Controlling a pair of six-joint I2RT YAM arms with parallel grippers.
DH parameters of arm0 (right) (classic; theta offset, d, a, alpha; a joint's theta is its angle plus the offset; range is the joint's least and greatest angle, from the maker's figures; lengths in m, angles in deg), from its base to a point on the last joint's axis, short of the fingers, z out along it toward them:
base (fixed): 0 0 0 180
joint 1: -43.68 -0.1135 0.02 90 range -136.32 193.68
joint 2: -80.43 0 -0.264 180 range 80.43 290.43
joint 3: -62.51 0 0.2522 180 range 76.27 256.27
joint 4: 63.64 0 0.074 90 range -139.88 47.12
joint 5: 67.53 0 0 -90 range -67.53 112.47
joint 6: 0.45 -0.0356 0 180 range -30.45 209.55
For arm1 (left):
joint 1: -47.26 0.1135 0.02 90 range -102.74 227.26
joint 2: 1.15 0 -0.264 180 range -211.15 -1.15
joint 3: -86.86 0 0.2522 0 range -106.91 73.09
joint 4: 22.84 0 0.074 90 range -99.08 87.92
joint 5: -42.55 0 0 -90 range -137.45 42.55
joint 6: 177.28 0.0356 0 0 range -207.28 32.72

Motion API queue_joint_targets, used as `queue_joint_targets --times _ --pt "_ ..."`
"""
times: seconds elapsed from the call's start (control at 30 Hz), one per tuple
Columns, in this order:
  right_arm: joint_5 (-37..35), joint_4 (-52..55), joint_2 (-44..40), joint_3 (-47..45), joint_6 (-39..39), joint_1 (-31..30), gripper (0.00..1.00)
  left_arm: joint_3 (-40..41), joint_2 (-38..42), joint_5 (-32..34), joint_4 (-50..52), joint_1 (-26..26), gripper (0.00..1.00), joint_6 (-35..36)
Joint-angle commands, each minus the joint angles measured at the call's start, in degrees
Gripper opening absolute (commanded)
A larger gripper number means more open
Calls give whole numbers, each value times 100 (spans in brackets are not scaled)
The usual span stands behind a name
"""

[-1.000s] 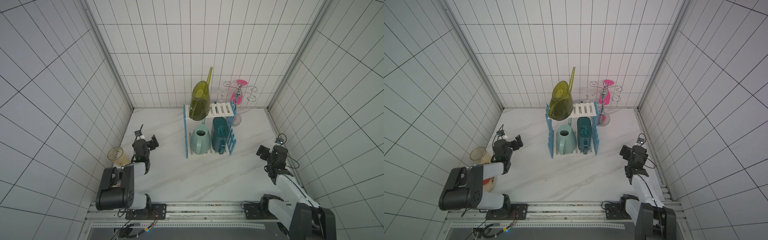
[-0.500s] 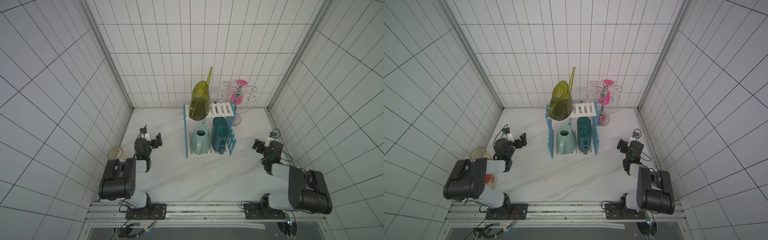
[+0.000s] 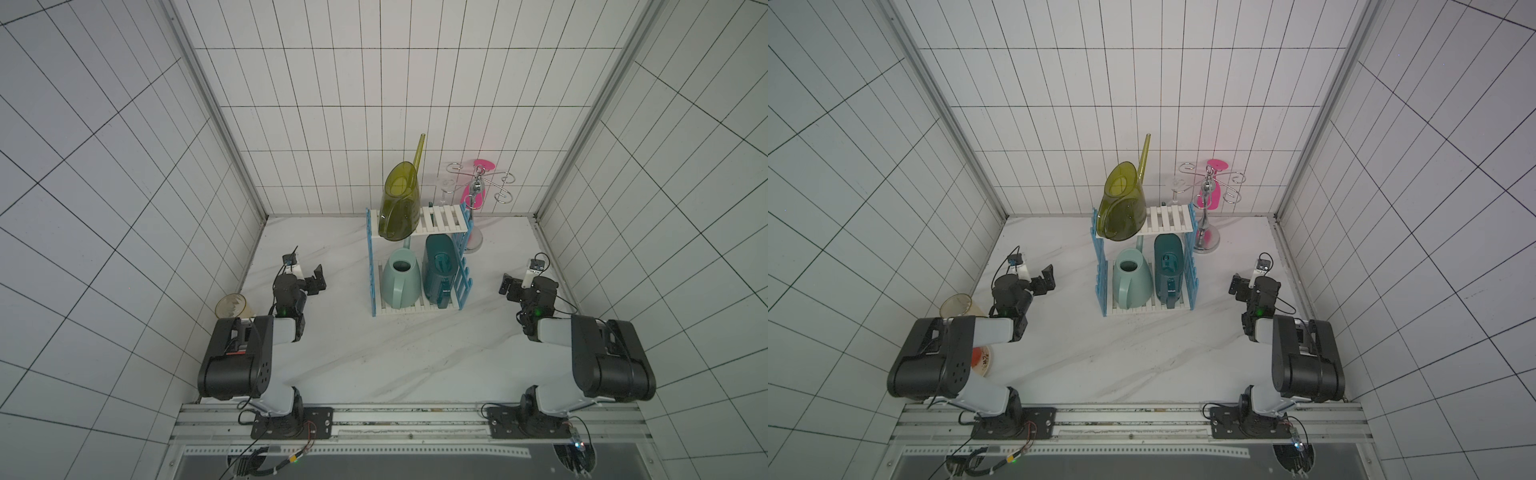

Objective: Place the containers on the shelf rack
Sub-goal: Reset both arms

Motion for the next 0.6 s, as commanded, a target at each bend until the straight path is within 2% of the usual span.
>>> queue_joint_targets --times 0.0,0.57 --pt "-143 12 40 92 96 -68 99 -117 -49 213 63 -25 98 26" --pt "-162 1 32 80 98 -79 99 -127 -46 300 87 -60 98 44"
